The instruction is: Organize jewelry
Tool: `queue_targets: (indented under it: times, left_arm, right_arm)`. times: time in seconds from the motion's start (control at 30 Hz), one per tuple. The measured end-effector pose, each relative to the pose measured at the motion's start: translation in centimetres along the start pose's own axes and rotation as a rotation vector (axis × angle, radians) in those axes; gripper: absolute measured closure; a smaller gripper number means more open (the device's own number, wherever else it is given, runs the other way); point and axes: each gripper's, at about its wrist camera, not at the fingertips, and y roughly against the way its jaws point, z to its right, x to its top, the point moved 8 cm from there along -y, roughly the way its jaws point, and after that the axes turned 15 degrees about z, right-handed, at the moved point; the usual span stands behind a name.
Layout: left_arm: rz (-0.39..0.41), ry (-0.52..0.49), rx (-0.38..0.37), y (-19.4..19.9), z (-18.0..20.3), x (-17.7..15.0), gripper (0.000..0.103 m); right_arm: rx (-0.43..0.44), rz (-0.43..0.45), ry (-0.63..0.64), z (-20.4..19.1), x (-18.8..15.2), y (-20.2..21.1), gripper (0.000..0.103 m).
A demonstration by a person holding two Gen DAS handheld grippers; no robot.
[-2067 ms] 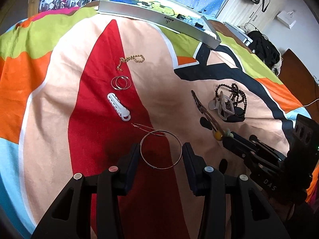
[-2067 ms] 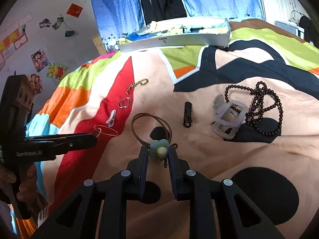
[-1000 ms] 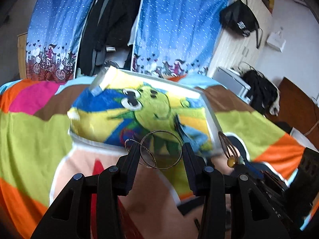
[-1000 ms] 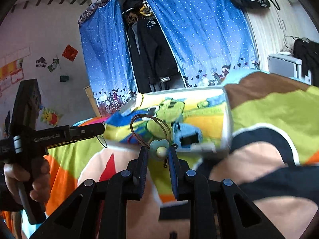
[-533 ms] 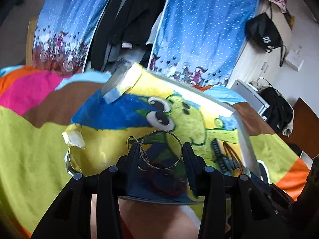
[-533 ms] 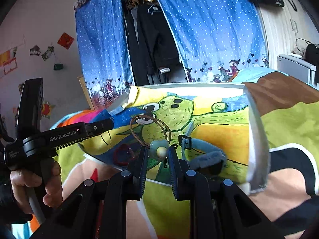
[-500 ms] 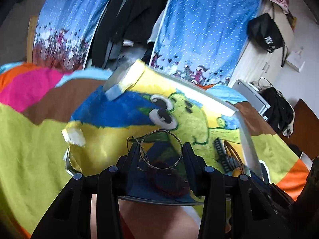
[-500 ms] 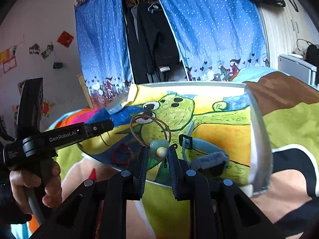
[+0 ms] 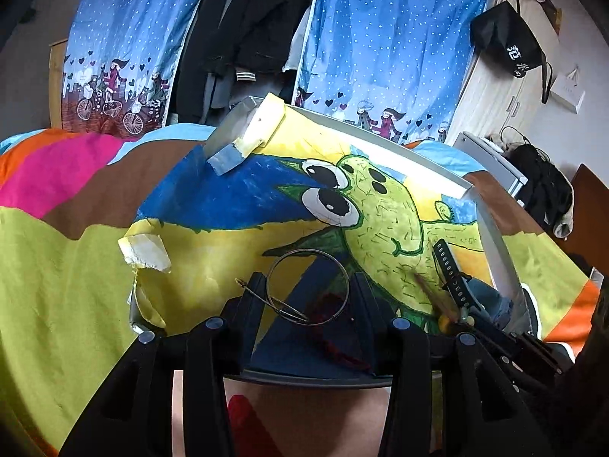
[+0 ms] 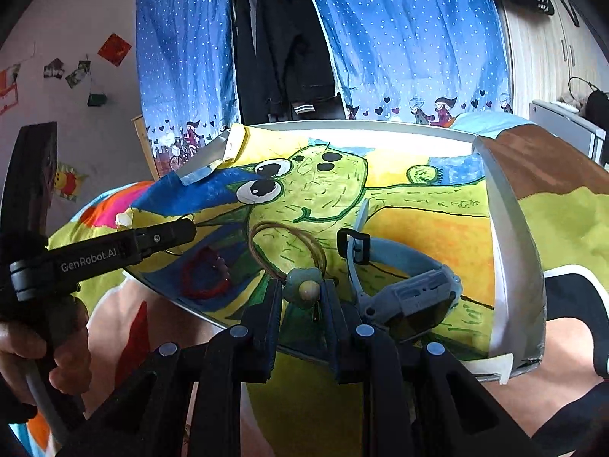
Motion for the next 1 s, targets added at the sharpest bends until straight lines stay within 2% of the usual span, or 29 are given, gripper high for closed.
queue_targets:
  times: [0.07,0.13,0.17,0.23,0.3,0.37,0.4,0.43,0.5,0.63,0.7,1.0]
  left_arm:
    - [-0.005,0.013,0.009,0.2,-0.1,0.1,0.061]
    - [-0.005,0.02,0.017,0.6,-0.1,0.3,0.045]
    - [0.001,0.025,0.025,1.0,-0.2,0.5,0.042]
    - [0.013,0.033,0.028,1.9,-0.1,0.7,0.041]
    - [0.009,0.022,0.044,2.6,0.0,0.9,0.041]
    - [0.014,0.009,0.066,3.7,0.2,1.2,0.04]
    - [0.023,0.004,0.072,4.2,0.3,1.3,0.034]
    - [0.041,0.0,0.08,5.1,0.4,1.6,0.023]
    - [0.085,-0.001,0.089,6.6,0.6,2.2,0.016]
    - [0.166,-0.038,0.103,10.2,1.4,3.4,0.014]
    - [0.194,-0.067,0.116,12.1,1.8,3.7,0.013]
    - [0.269,-0.135,0.121,20.3,3.9,2.5,0.01]
  right_arm:
    - [-0.007,0.0,0.001,0.1,0.0,0.3,0.082]
    - [-0.008,0.003,-0.002,0.2,0.2,0.7,0.075]
    - [-0.01,0.006,0.0,0.1,0.3,1.0,0.068]
    - [-0.009,0.02,0.008,0.0,0.7,1.7,0.063]
    - [-0.015,0.036,0.023,-0.3,1.2,2.6,0.053]
    - [-0.017,0.049,0.035,-0.5,1.8,3.5,0.049]
    - [-0.017,0.055,0.04,-0.6,2.0,4.0,0.043]
    - [-0.02,0.066,0.046,-0.7,2.3,4.6,0.04]
    - [-0.027,0.092,0.052,-0.8,3.0,6.0,0.025]
    - [-0.03,0.125,0.049,-1.0,3.9,8.4,0.015]
    - [-0.042,0.146,0.043,-0.9,4.4,9.9,0.004]
    - [-0.066,0.217,0.057,-1.1,6.2,16.9,0.0]
